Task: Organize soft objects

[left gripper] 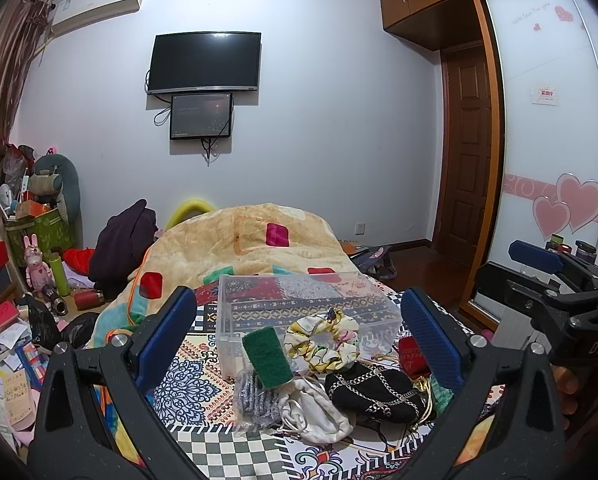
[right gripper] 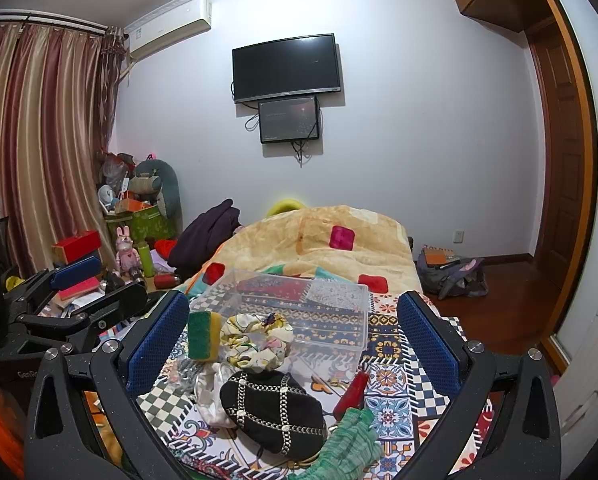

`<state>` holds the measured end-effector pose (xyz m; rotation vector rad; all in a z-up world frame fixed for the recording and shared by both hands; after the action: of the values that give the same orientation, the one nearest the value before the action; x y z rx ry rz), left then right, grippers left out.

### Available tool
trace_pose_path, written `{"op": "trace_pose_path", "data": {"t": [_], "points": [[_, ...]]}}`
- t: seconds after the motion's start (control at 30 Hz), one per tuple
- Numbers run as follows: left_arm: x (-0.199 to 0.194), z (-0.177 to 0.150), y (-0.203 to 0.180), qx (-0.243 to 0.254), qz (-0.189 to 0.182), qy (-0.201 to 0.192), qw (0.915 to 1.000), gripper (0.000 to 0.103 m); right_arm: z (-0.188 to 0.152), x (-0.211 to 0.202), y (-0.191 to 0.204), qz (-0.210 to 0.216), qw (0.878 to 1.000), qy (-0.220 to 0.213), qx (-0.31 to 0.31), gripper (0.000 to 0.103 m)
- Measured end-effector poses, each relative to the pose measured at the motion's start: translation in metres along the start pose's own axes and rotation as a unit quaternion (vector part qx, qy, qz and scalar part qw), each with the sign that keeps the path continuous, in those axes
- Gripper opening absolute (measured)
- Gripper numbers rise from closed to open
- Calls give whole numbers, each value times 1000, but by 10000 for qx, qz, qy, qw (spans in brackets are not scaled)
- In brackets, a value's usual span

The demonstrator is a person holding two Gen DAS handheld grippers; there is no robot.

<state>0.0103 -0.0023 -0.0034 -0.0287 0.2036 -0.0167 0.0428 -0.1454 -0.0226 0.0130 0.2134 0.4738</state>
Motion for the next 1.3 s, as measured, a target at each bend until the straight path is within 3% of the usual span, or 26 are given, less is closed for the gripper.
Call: {"op": "trace_pose_path", "data": {"t": [0.77, 1.07, 1.2, 1.3], "points": [[4, 2, 0, 4, -52, 123, 9999, 103, 2, 5, 2, 132, 9999, 80, -12, 103], [50, -9, 25, -223, -128, 788, 9966, 103, -11, 53, -18, 245, 9959, 827, 255, 103], [73, -22, 34, -210, -25, 1083, 9939, 88, -23, 77, -24, 293, 9913, 1234, 348, 93], [87, -34, 39, -301, -38, 1272, 9914, 86, -33, 94, -26, 381, 9862, 1552, 427, 87]]}}
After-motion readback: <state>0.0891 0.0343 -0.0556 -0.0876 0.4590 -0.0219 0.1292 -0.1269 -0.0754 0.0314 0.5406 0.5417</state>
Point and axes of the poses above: each gripper's, at about its wrist camera, not at the fingertips, and x roughly the way its jaws point, y to its left, z to its top, the point moved 1 cm from there along x, roughly the way its jaws point, and after that the axes turned 4 degrees about -y, right-handed, at the moved point
